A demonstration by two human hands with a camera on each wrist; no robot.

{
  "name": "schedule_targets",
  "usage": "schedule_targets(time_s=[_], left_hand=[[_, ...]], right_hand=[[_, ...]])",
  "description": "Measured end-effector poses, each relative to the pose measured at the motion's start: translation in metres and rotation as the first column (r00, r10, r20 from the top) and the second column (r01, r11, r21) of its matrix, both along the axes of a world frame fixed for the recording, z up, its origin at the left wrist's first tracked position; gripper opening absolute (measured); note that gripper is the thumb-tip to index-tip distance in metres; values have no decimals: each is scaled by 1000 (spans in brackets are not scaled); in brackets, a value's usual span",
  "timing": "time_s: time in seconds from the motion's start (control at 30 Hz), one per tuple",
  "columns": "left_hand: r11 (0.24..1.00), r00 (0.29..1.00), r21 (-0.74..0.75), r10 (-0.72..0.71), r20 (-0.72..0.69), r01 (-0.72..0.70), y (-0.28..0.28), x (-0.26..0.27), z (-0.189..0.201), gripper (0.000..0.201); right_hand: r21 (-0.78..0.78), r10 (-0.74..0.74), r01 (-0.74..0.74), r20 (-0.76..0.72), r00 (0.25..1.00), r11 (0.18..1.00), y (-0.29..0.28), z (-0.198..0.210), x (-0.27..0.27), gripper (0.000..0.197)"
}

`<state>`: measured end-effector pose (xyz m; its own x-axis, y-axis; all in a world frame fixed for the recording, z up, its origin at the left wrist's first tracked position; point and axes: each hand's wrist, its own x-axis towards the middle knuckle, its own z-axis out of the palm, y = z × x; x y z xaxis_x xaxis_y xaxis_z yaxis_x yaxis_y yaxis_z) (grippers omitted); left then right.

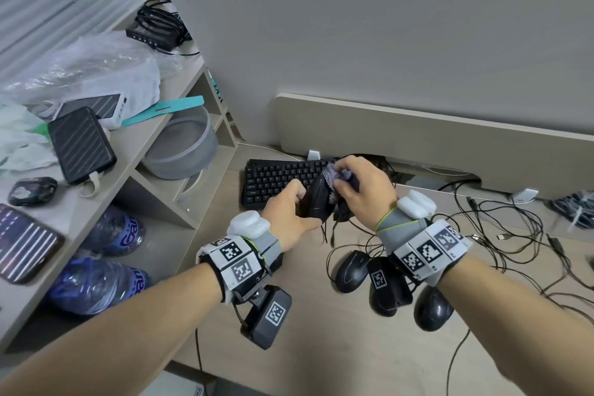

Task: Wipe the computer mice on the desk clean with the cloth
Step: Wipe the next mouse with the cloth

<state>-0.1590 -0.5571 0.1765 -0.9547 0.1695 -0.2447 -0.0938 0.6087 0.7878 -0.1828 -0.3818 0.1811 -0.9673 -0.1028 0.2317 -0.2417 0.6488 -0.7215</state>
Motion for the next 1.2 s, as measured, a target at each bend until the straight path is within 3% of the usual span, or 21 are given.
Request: schedule_targets(time_s=[0.1,0.17,0.23,0.33,0.47,0.57,0.6,0.67,0.73,0.83,0.9,1.07,1.13,1.2], left_hand=[[999,999,-42,-32,-12,32,1,0,0,40],[1000,1000,-2,-17,11,17,-1,-2,1,36],[990,997,142,6,74,-16,-4,-5,1,32],[948,984,306,32,173,-85,-4,-5,6,27],[831,931,488,92,353,-267,5,-5,11,37],[678,875,609,107,472,-411,14,-9,16,50],[632,859,632,110,500,-448,18,-10,18,49],[584,831,637,123,543,-503,23,-12,20,38],[610,815,603,128,565,-514,26,-14,16,35],[657,815,577,103,570,-486,27,-18,13,59],[665,818,580,81,570,-470,27,-20,13,68],[696,826,532,159,540,-482,21,-18,8,56],[704,827,516,181,532,-487,20,-18,8,56],[725,840,510,177,513,-464,23,-17,7,54]], right_hand=[[36,121,-119,-76,990,992,-4,10,0,14],[-8,81,-81,-34,996,997,0,8,-6,9],[-160,-10,29,113,994,987,6,2,-8,9],[-464,-22,150,268,963,873,10,-2,-6,14],[-545,10,154,285,958,824,6,-2,-1,13],[-636,-14,235,333,943,735,-1,-2,1,19],[-638,-32,234,312,950,734,-2,-2,2,19],[-549,-37,143,199,979,824,-4,0,5,15],[-503,26,45,134,991,863,-7,4,8,9],[-543,92,-7,129,987,840,-7,6,10,9],[-471,107,-44,107,989,881,-5,2,12,10],[-287,217,-171,136,967,943,2,-10,18,9],[-253,176,-122,201,964,960,6,-11,12,8],[-366,87,-2,215,973,931,6,-7,2,16]])
